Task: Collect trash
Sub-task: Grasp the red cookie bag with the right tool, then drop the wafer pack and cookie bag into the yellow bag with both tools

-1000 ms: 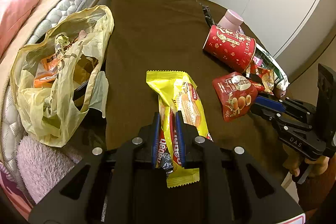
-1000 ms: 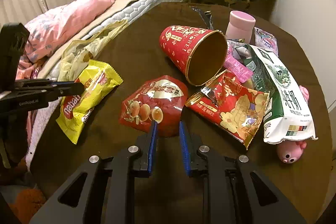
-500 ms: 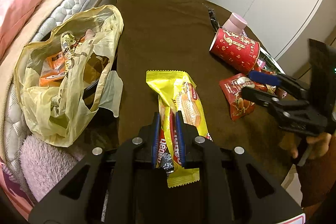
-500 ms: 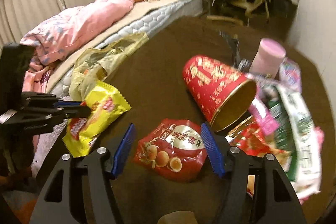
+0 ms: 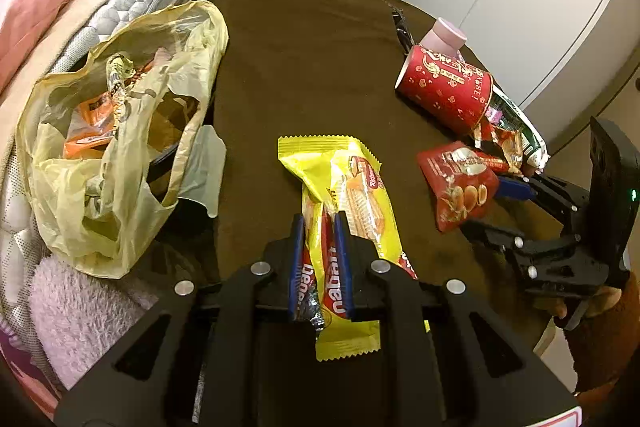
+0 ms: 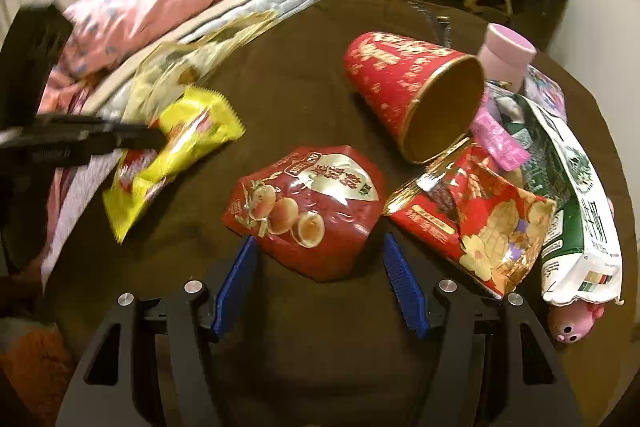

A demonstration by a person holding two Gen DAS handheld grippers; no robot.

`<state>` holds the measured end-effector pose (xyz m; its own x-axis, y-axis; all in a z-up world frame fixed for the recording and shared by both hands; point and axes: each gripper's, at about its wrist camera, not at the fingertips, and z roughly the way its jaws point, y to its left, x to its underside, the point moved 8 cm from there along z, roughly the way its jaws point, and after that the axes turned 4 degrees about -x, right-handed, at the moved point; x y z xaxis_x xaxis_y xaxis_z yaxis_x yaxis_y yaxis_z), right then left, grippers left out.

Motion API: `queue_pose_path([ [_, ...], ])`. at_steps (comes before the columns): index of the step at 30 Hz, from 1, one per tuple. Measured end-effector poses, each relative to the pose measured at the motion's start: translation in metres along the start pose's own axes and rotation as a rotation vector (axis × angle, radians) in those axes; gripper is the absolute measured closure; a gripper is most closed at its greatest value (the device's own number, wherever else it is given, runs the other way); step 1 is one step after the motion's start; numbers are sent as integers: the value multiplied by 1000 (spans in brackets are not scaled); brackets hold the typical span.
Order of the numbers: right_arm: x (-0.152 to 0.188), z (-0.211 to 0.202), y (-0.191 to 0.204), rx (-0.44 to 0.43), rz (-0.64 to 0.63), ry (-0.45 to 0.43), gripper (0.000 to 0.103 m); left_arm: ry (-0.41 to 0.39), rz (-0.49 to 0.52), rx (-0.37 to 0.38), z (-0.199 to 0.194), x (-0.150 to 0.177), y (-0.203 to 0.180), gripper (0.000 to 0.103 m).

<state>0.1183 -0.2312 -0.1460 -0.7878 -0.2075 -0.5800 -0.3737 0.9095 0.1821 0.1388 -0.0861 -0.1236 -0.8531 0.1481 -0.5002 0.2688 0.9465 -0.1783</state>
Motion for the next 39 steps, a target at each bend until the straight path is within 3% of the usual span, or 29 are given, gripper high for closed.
queue_pose_path([
  [8, -17, -15, 19, 117, -173, -60, 42, -13, 4, -9, -6, -1, 1, 89],
  [12, -30, -10, 12, 92, -187, -81, 42, -10, -14, -11, -5, -3, 7, 89],
  [16, -25, 14, 0, -20, -102, 40, 42, -6, -25, -11, -6, -1, 9, 89],
  [20, -13, 10, 17, -14, -175, 19, 42, -4, -30, -10, -5, -1, 9, 89],
  [23, -11, 6, 21, -9, -159, -8, 61, -1, -31, -8, -3, -1, 7, 89],
  [24, -11, 4, 20, 0, -151, -16, 73, -3, -29, -6, -3, -1, 6, 89],
  [39, -38, -47, 5, 80, -43, -116, 74, -80, -3, -17, -30, -18, -1, 89],
])
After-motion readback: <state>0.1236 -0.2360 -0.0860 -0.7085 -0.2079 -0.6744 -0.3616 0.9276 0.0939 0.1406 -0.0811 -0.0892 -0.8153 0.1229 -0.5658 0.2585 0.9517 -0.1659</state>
